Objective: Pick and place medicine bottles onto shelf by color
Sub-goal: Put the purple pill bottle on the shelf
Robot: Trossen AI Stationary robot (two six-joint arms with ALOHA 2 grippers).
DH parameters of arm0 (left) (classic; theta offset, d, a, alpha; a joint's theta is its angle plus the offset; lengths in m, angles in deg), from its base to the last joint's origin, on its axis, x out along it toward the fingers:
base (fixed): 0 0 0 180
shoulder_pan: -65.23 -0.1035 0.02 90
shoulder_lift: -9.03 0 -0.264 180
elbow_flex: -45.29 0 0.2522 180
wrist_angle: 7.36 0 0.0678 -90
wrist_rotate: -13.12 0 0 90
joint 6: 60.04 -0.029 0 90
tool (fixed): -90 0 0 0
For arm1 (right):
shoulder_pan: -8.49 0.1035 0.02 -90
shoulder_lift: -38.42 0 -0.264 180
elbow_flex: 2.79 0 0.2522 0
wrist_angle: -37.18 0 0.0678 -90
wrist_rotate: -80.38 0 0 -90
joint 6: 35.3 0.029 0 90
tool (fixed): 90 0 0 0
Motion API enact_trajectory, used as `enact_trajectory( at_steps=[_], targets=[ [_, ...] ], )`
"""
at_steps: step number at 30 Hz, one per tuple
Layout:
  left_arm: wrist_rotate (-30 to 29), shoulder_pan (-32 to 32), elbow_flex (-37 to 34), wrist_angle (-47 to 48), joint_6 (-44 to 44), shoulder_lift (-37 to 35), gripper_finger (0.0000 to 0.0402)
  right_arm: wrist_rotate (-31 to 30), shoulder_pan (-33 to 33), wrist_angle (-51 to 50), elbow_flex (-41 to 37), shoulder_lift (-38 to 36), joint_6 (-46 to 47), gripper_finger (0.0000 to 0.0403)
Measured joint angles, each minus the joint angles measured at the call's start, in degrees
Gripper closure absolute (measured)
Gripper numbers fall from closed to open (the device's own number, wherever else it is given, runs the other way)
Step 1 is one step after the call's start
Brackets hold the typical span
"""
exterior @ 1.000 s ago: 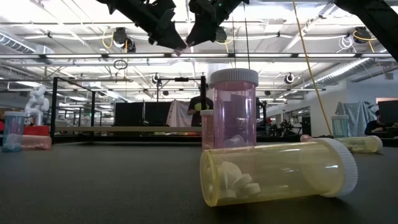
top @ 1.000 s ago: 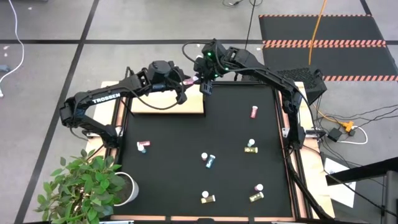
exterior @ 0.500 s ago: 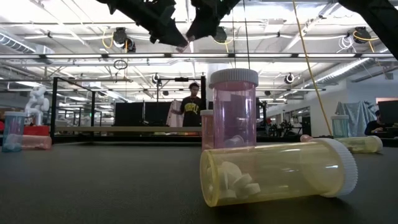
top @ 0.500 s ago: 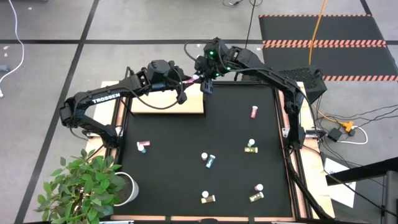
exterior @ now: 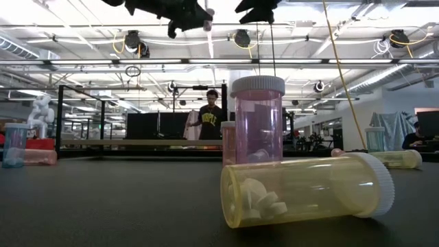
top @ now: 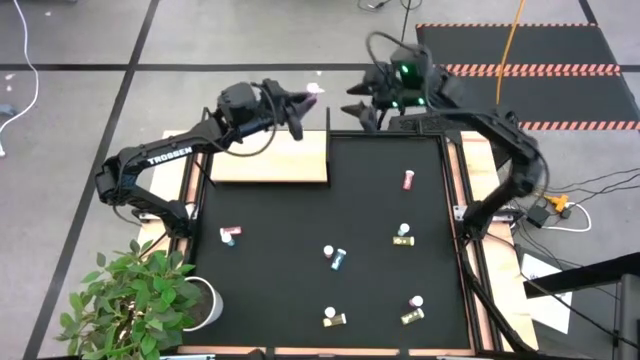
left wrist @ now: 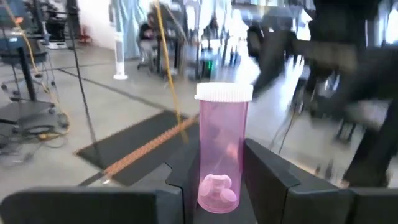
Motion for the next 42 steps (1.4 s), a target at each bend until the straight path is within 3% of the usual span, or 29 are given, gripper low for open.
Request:
enact_trajectory(
  at_steps=[5,9,17,23,42],
  targets=[
    [0.1,-0.5,0.0,-6.6,15.2,0.6,0.0291,-0.4,1.7,32.6,-21.1,-8.0,8.4,0.0149],
    [2.4,0.2,0.0,-10.9,20.6,2.4,0.0291,-1.7,2.5,46.9,-28.2,-8.3,12.3,0.0149],
    [4.9,2.5,0.0,-15.8,20.5,5.5,0.0291,0.3,2.8,47.4,-28.5,-5.7,15.1,0.0149],
    [5.0,4.2,0.0,-16.3,13.8,5.4,0.0291,3.0,2.4,47.5,-28.5,-5.7,19.2,0.0151],
    [5.0,5.6,0.0,-16.3,10.3,6.1,0.0291,5.8,2.3,48.8,-28.5,-4.3,24.8,0.0211]
  ],
)
